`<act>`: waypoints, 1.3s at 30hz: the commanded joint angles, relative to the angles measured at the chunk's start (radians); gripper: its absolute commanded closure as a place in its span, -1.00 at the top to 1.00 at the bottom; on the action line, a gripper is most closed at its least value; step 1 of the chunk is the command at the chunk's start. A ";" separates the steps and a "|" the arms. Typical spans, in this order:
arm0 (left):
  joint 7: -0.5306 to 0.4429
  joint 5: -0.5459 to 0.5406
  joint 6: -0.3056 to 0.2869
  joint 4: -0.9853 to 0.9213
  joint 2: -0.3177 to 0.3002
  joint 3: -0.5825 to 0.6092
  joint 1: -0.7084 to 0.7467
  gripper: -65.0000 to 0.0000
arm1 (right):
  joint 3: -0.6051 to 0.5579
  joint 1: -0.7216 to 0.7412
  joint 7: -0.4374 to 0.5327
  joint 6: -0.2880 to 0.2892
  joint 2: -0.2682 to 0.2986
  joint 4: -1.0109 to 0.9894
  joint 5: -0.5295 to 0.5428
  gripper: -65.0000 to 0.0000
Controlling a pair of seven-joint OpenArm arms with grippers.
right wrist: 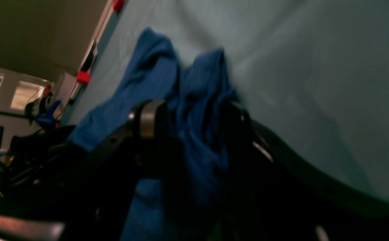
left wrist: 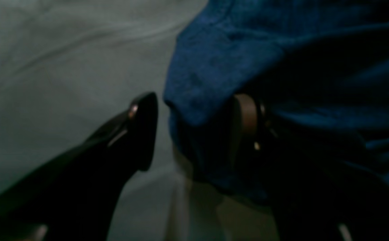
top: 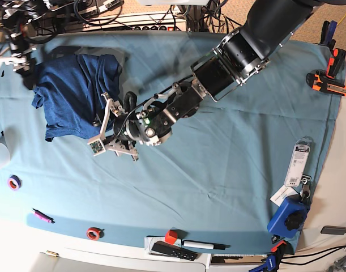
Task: Layout the t-shirt on the table in an organized manner, then fold the t-shirt properly
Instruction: 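Release the shirt and reposition the left gripper on the pile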
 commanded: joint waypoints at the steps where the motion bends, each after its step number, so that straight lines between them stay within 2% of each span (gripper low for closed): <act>1: -0.021 -0.006 0.002 0.015 0.025 -0.007 -0.042 0.00 | 0.003 0.006 0.020 0.009 0.036 0.017 0.033 -0.16; 6: 0.020 -0.007 0.002 0.016 0.025 -0.007 -0.102 0.00 | 0.003 0.006 0.020 0.009 0.112 0.017 0.033 -0.16; 9: 0.039 -0.008 0.046 0.016 0.025 -0.009 -0.133 0.00 | 0.003 0.005 0.019 0.009 0.158 0.017 0.055 -0.16; 13: 0.074 -0.008 0.064 0.016 0.025 -0.009 -0.148 0.00 | 0.003 0.005 0.011 0.009 0.203 0.017 0.069 -0.40; 17: 0.130 -0.043 0.044 0.016 0.025 -0.008 -0.133 0.00 | 0.003 0.005 -0.001 0.009 0.211 0.017 0.087 -0.45; 23: 0.193 -0.111 -0.024 0.017 0.025 -0.009 -0.100 -0.01 | 0.002 0.005 -0.005 0.009 0.211 0.017 0.105 -0.45; 27: 0.192 -0.125 -0.023 0.047 0.025 -0.017 -0.092 -0.16 | 0.002 0.009 -0.020 0.009 0.217 0.017 0.203 -0.45; 31: 0.195 -0.150 -0.024 0.121 0.025 -0.101 -0.092 -0.38 | 0.002 0.034 -0.058 0.009 0.221 0.017 0.248 -0.45; 33: 0.224 -0.225 -0.074 0.154 0.025 -0.158 -0.089 -0.73 | -0.008 0.040 -0.066 0.009 0.219 0.017 0.265 -0.48; 34: 0.250 -0.277 -0.117 0.167 0.025 -0.185 -0.082 -0.97 | -0.021 0.039 -0.076 0.009 0.219 0.017 0.282 -0.60; 36: 0.300 -0.396 -0.214 0.178 0.025 -0.231 -0.055 -1.00 | -0.061 0.039 -0.113 0.009 0.219 0.017 0.308 -1.00; 38: 0.338 -0.497 -0.285 0.178 0.025 -0.257 -0.005 -1.00 | -0.121 0.039 -0.113 0.009 0.219 0.017 0.314 -1.00; 39: 0.353 -0.528 -0.296 0.177 0.025 -0.264 0.026 -1.00 | -0.156 0.040 -0.113 0.009 0.216 0.017 0.314 -1.00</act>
